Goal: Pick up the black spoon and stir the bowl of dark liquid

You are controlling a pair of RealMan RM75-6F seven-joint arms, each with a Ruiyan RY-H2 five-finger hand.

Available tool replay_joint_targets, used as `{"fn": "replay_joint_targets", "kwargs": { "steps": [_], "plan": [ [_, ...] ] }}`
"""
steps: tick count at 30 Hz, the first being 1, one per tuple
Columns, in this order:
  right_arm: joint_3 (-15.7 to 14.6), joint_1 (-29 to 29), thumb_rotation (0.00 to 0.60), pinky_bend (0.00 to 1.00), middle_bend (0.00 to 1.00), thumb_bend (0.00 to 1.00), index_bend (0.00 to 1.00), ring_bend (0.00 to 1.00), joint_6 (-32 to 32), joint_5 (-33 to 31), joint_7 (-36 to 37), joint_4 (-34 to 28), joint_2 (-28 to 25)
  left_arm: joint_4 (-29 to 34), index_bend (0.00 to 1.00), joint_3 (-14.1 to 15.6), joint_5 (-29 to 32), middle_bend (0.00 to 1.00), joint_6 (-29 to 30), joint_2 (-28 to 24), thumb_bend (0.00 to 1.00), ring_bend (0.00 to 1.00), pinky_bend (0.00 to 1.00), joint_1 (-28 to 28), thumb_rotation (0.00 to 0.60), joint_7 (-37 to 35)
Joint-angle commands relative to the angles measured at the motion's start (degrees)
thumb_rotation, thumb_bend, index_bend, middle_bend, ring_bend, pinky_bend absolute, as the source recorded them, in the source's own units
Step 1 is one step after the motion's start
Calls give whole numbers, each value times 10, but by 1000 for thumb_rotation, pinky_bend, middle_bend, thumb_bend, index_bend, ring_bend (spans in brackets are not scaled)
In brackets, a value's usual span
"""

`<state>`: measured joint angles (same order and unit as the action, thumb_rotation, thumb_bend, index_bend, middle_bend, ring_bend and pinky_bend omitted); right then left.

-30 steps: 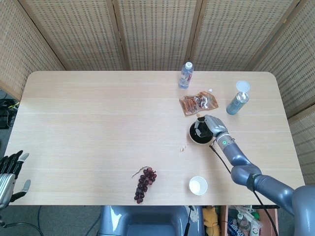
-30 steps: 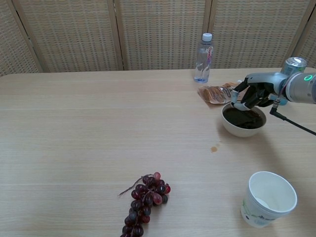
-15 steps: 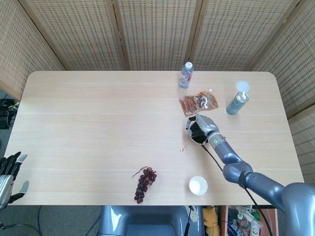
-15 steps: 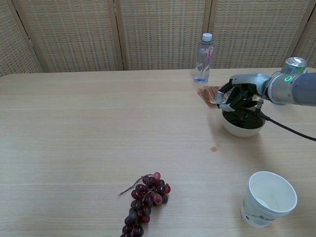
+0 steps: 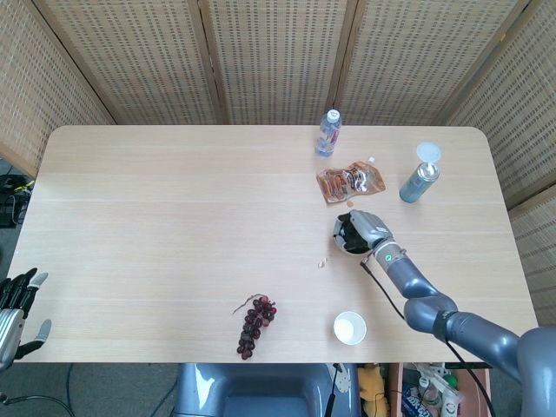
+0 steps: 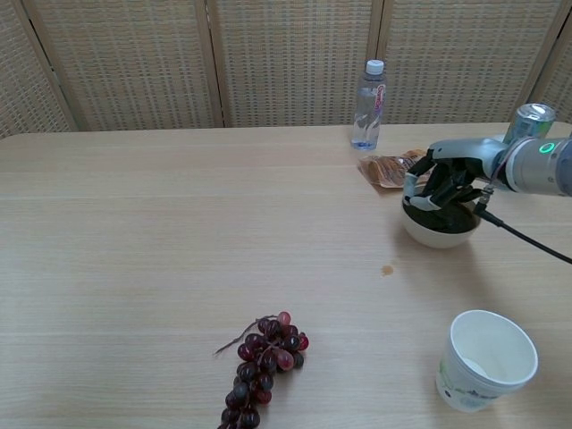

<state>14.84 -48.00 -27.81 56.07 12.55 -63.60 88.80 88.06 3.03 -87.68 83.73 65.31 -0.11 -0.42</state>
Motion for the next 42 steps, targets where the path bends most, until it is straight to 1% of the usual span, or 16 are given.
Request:
{"fn": "replay_joint_targets", "kwargs": {
  "steps": [1,2,3,5,7,12,14,16,19,24,26,29,32,35,38,42],
  "plan": [
    [-5,6,600,1000,980,842,746,1000,-1,3,-2,-8,-10,1,0,0,0,0,0,0,440,0,0,0,600,0],
    [-6,7,600,1000,979,766,721,1000,-2,5,-2,-11,-12,1,0,0,0,0,-1,0,440,0,0,0,600,0],
    [-7,9,600,1000,980,649,689,1000,-4,6,-2,-13,-14,1,0,0,-1,0,-1,1,440,0,0,0,600,0],
    [-7,15,600,1000,980,474,628,1000,-13,7,0,-20,-17,2,0,0,-2,0,0,1,440,0,0,-1,600,1],
    [-7,19,600,1000,981,373,585,1000,-21,9,2,-24,-19,3,0,0,-3,0,1,0,440,0,0,-1,600,1],
    [-8,26,600,1000,990,230,518,1000,-38,15,-2,-41,-27,5,0,0,-3,0,3,-1,439,0,0,0,600,1],
    [-8,29,600,1000,990,143,492,1000,-44,15,-5,-50,-32,6,0,0,-4,0,3,-2,441,0,0,0,600,2],
    [-9,30,600,1000,990,83,474,1000,-48,14,-9,-56,-34,7,0,0,-5,0,4,-2,440,0,0,0,600,2],
    [-10,33,600,1000,990,23,454,1000,-58,11,-17,-65,-38,8,0,1,-5,0,6,-3,440,0,0,1,600,2],
    [-9,39,600,1000,973,2,446,1000,-82,3,-30,-78,-40,10,0,1,-6,0,8,-5,440,0,0,2,600,2],
    [-7,44,600,1000,941,2,446,1000,-99,4,-33,-87,-42,11,0,0,-5,0,9,-6,440,0,0,3,600,3],
    [-5,60,600,1000,864,4,446,984,-147,14,-44,-110,-50,11,0,-1,-3,0,9,-6,440,0,0,2,600,6],
    [0,77,600,983,775,72,447,889,-188,19,-45,-133,-57,10,0,-3,-2,0,11,-6,439,0,0,3,600,10],
    [2,99,600,924,670,221,474,745,-235,31,-46,-160,-68,10,0,-5,0,0,13,-7,439,0,0,3,600,12],
    [-5,130,600,899,592,285,484,645,-300,55,-54,-184,-80,10,0,-7,0,0,17,-9,439,0,0,4,600,12],
    [-20,169,600,837,521,337,485,543,-357,80,-55,-207,-96,9,0,-9,3,0,22,-9,439,0,0,6,600,17]
  ]
}}
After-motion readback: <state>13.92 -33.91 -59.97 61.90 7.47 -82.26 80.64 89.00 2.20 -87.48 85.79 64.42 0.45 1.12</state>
